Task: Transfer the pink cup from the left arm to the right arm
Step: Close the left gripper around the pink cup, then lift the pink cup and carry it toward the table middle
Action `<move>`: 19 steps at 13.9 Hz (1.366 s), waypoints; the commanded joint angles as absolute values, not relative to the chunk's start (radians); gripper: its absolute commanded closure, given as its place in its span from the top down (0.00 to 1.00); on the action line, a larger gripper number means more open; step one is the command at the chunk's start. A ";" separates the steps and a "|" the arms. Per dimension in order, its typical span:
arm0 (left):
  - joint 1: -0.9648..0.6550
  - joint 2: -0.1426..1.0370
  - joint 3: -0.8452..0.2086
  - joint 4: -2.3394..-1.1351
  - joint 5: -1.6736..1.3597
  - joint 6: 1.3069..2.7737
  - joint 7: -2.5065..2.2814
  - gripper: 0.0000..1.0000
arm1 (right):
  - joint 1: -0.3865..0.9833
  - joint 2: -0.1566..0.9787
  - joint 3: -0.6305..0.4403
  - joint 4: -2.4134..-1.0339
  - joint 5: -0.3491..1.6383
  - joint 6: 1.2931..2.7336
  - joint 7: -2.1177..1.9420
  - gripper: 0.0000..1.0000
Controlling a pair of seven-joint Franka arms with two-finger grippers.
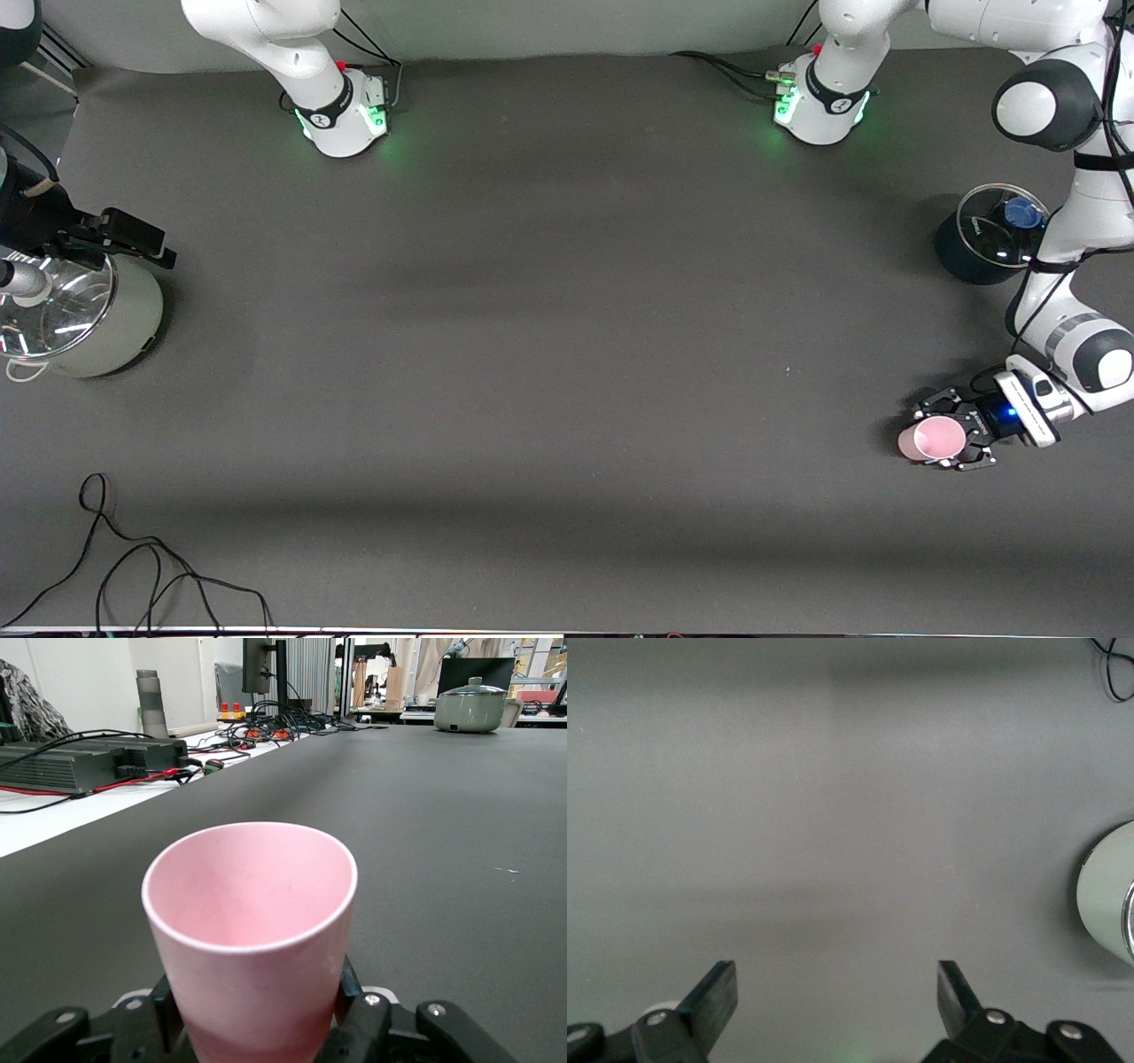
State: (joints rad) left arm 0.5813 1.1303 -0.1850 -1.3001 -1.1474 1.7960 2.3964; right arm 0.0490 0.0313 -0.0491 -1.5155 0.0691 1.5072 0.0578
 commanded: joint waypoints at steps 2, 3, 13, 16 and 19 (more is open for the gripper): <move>0.578 1.115 -0.186 -1.310 -1.169 1.801 2.410 0.45 | 0.051 0.041 -0.048 -1.491 0.054 1.486 0.040 1.00; 0.578 1.111 -0.187 -1.309 -1.169 1.799 2.401 0.44 | 0.048 0.052 -0.048 -1.491 0.055 1.486 0.037 1.00; 0.493 0.893 -0.184 -1.347 -1.088 1.815 1.955 0.25 | 0.048 0.069 -0.048 -1.477 0.052 1.502 0.031 1.00; 0.414 0.775 -0.189 -1.426 -1.098 1.885 1.788 0.25 | 0.051 0.074 -0.048 -1.474 0.052 1.499 0.034 1.00; 0.339 0.671 -0.219 -1.475 -1.115 1.971 1.591 0.25 | 0.046 0.071 -0.049 -1.474 0.052 1.497 0.034 1.00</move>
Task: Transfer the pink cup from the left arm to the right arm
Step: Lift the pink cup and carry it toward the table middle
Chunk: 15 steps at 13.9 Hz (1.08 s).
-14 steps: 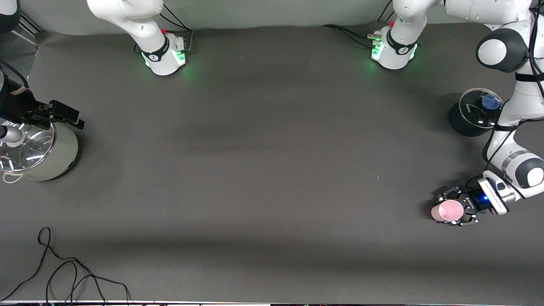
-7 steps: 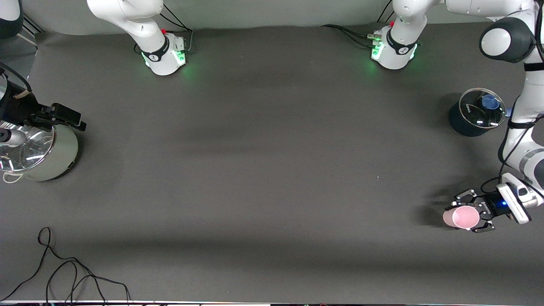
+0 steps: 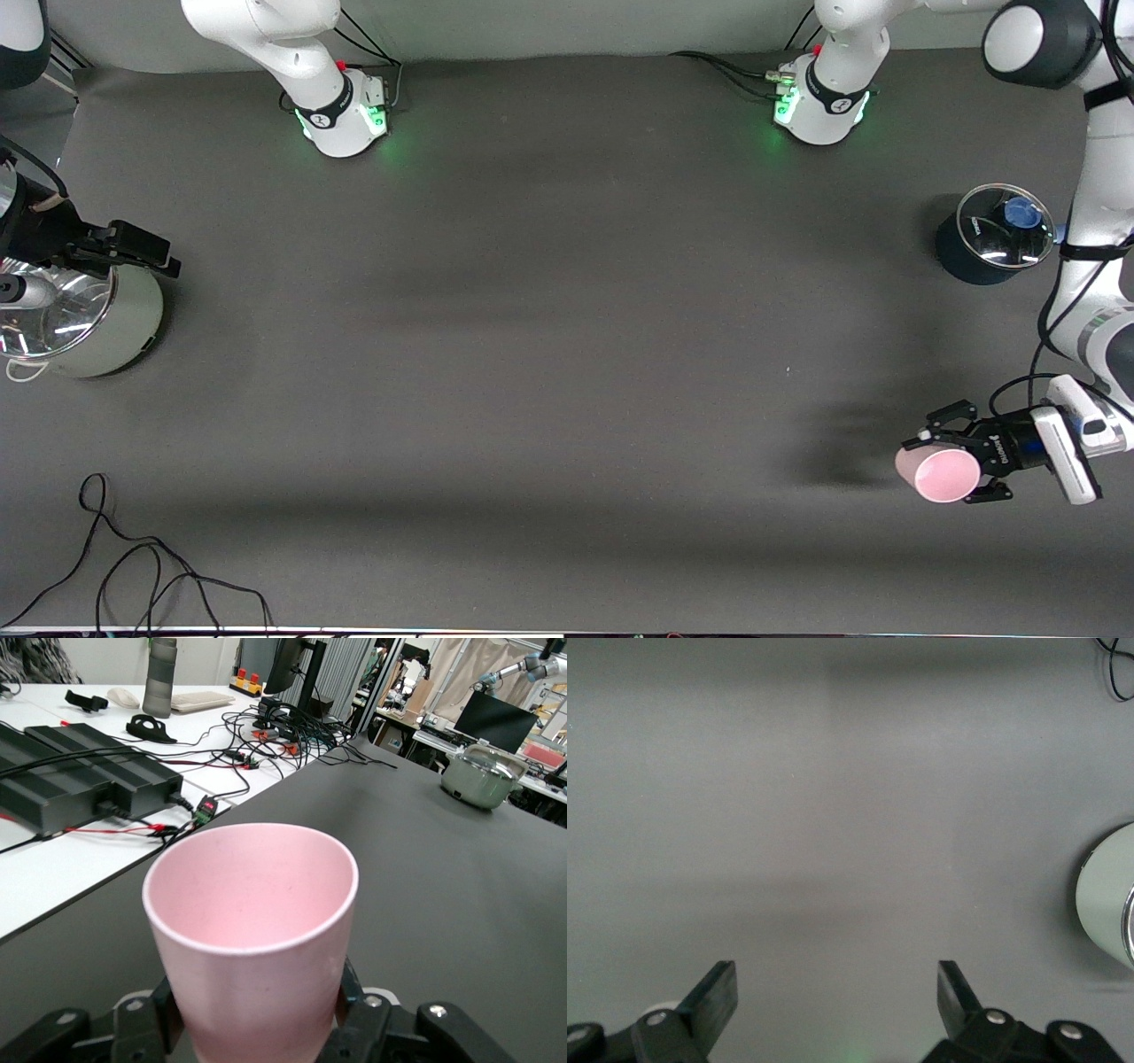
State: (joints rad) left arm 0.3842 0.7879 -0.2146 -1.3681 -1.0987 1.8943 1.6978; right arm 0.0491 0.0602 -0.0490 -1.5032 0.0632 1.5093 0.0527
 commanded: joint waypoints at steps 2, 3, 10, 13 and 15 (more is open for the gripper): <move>0.308 0.606 -0.280 -1.534 -1.118 2.096 1.496 0.25 | 0.048 0.071 -0.051 -1.474 0.045 1.494 0.035 1.00; 0.305 0.582 -0.332 -1.554 -1.120 2.174 1.446 0.25 | 0.051 0.069 -0.051 -1.474 0.035 1.494 0.035 1.00; 0.137 0.563 -0.640 -1.644 -1.121 2.853 1.279 0.27 | 0.083 0.061 -0.043 -1.474 0.040 1.497 0.046 1.00; 0.071 0.552 -0.689 -1.649 -1.152 2.875 1.279 0.27 | 0.083 0.060 -0.046 -1.474 0.043 1.496 0.049 1.00; 0.084 0.543 -0.776 -1.669 -1.155 2.873 1.278 0.27 | 0.083 0.055 -0.046 -1.474 0.043 1.490 0.051 1.00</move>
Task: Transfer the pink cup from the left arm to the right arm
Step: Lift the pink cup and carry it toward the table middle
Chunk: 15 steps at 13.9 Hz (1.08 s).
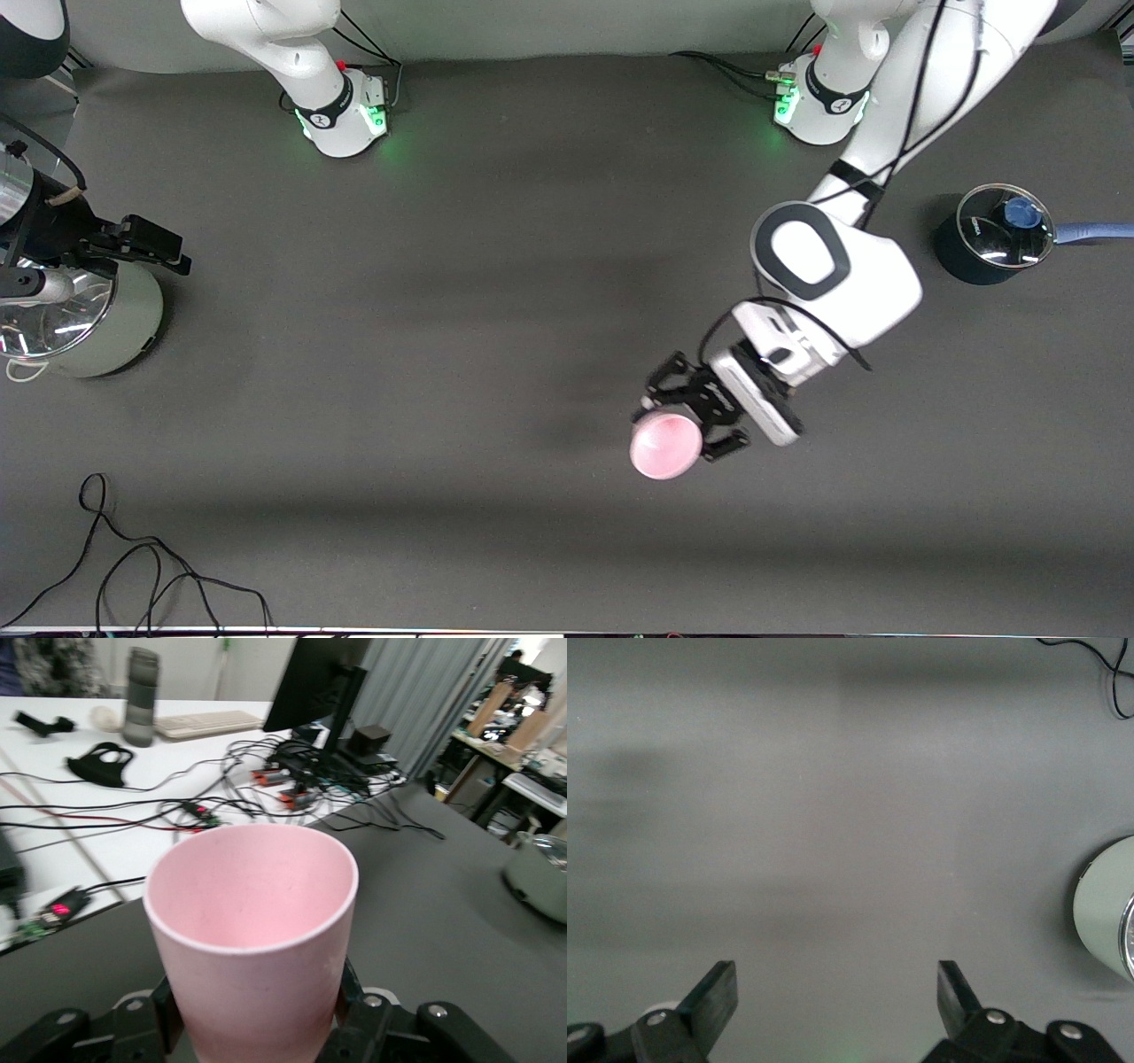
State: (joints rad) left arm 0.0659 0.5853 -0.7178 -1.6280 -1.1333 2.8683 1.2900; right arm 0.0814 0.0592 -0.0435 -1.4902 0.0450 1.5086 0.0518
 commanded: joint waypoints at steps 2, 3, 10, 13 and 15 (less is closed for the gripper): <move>0.089 0.522 -0.843 -1.709 -1.157 2.878 1.276 0.27 | 0.083 0.054 -0.046 -1.474 0.043 1.488 0.051 1.00; 0.090 0.508 -0.873 -1.729 -1.157 2.878 1.273 0.27 | 0.083 0.054 -0.046 -1.474 0.043 1.488 0.051 1.00; -0.049 0.499 -0.951 -1.753 -1.155 3.051 1.230 0.27 | 0.089 0.054 -0.038 -1.474 0.048 1.488 0.125 1.00; -0.078 0.511 -0.950 -1.756 -1.155 3.105 1.232 0.27 | 0.179 0.057 -0.029 -1.460 0.086 1.496 0.345 1.00; -0.069 0.509 -0.951 -1.756 -1.155 3.105 1.230 0.27 | 0.262 0.066 -0.031 -1.450 0.086 1.500 0.415 1.00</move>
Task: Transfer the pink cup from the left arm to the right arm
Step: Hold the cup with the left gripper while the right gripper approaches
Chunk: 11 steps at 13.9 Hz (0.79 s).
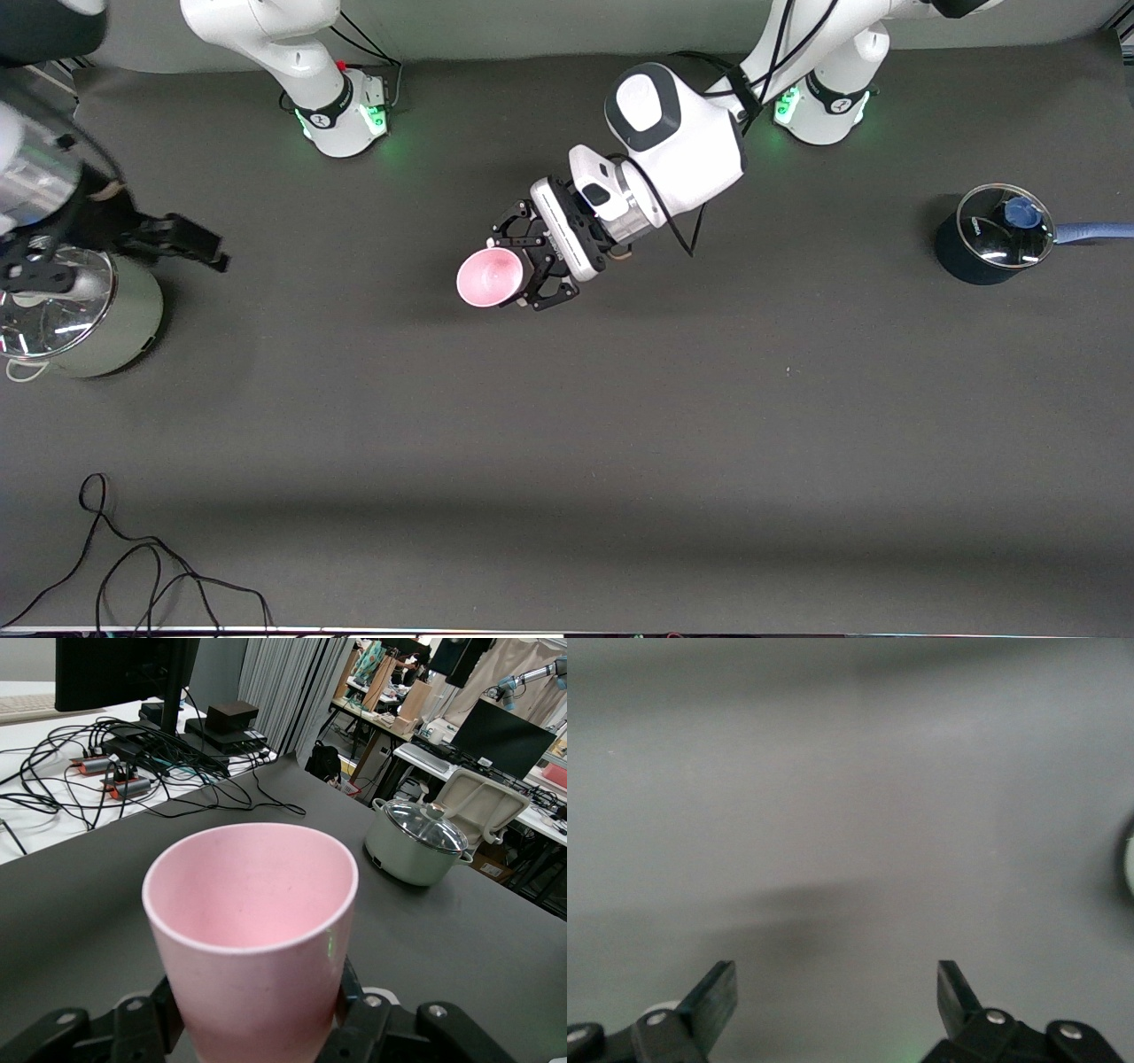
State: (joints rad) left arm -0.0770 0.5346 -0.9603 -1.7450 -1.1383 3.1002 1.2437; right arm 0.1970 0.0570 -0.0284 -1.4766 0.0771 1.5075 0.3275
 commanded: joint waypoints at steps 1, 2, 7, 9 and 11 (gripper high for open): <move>-0.066 0.508 -0.951 -1.755 -1.155 3.105 1.230 0.27 | 0.296 0.072 -0.029 -1.448 0.092 1.502 0.443 1.00; -0.063 0.506 -0.951 -1.755 -1.155 3.105 1.229 0.27 | 0.328 0.081 -0.029 -1.451 0.119 1.511 0.446 1.00; -0.054 0.495 -0.950 -1.755 -1.154 3.121 1.233 0.27 | 0.454 0.159 -0.031 -1.448 0.172 1.673 0.668 1.00; -0.066 0.500 -0.951 -1.755 -1.144 3.197 1.236 0.27 | 0.506 0.195 -0.031 -1.447 0.172 1.771 0.754 1.00; -0.067 0.497 -0.951 -1.758 -1.138 3.217 1.241 0.27 | 0.535 0.215 -0.031 -1.442 0.172 1.859 0.825 1.00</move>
State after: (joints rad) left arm -0.0583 0.5263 -0.9579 -1.7433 -1.1355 3.1884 1.2438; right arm 0.5118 0.1900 -0.0199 -1.4744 0.1539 1.8105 0.7594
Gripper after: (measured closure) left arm 0.339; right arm 0.000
